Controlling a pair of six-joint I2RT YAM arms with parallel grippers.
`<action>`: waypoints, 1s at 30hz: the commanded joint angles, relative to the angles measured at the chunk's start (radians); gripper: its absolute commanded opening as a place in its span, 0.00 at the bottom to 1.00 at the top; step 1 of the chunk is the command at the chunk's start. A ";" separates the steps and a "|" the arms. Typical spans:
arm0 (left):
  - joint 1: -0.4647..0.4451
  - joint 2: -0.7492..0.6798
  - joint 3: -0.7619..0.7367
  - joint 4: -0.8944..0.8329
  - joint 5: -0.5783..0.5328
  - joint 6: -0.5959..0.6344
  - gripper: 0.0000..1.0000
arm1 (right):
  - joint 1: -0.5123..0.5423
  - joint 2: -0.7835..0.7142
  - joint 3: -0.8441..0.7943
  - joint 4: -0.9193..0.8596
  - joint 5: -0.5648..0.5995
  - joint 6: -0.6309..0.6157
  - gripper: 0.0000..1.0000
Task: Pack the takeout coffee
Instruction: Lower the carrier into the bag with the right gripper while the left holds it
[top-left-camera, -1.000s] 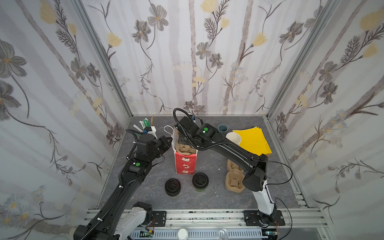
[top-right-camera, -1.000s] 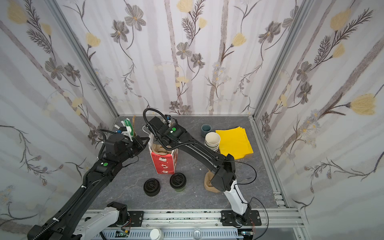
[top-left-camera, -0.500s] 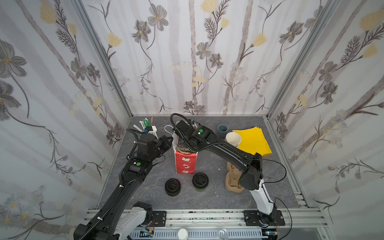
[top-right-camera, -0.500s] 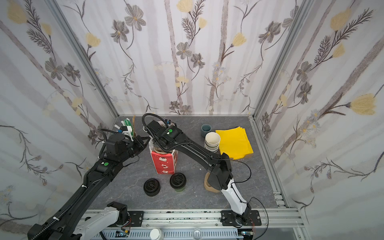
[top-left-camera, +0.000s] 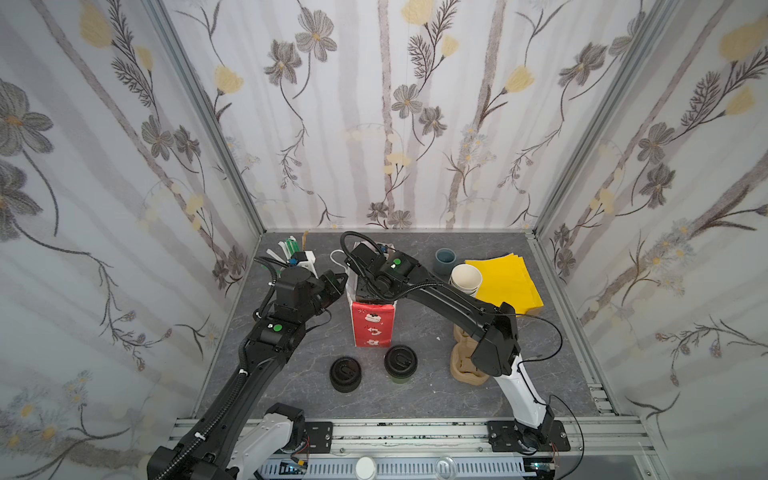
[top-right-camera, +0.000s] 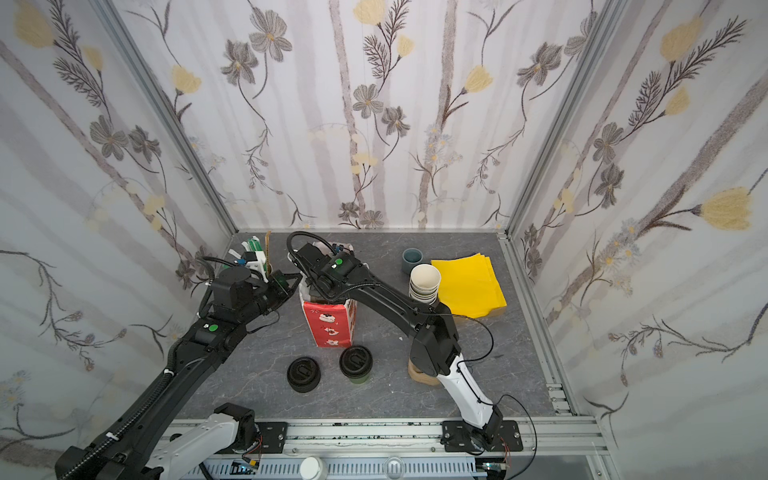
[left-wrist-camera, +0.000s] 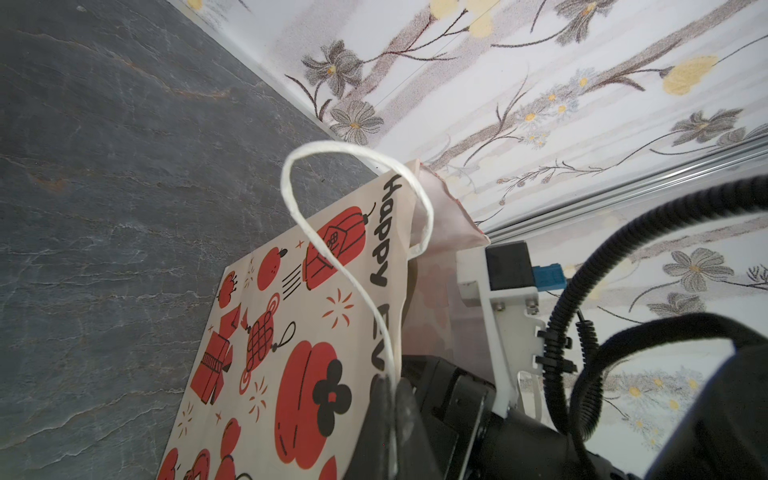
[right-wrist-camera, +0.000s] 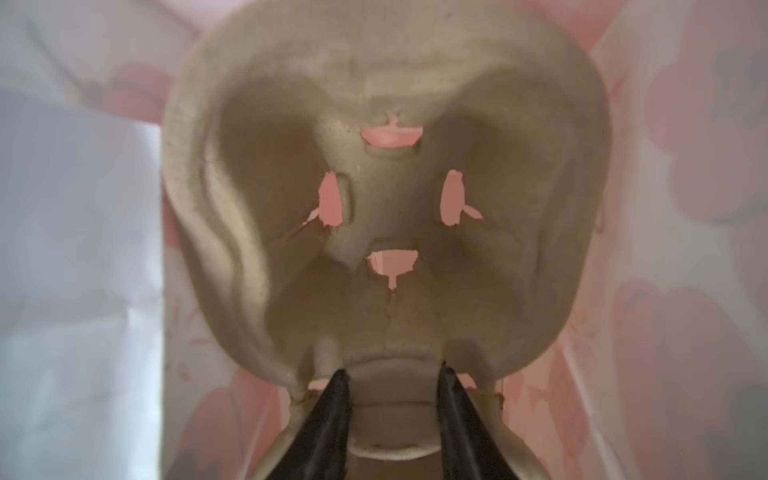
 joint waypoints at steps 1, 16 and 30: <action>-0.001 0.002 0.011 0.033 0.004 0.012 0.00 | 0.004 0.022 0.007 0.015 -0.008 0.003 0.36; -0.003 0.000 0.012 0.034 0.000 0.009 0.00 | -0.003 0.092 0.004 0.026 -0.016 0.017 0.37; -0.003 0.000 0.000 0.034 -0.005 0.011 0.00 | -0.011 0.136 0.003 0.056 -0.047 0.017 0.53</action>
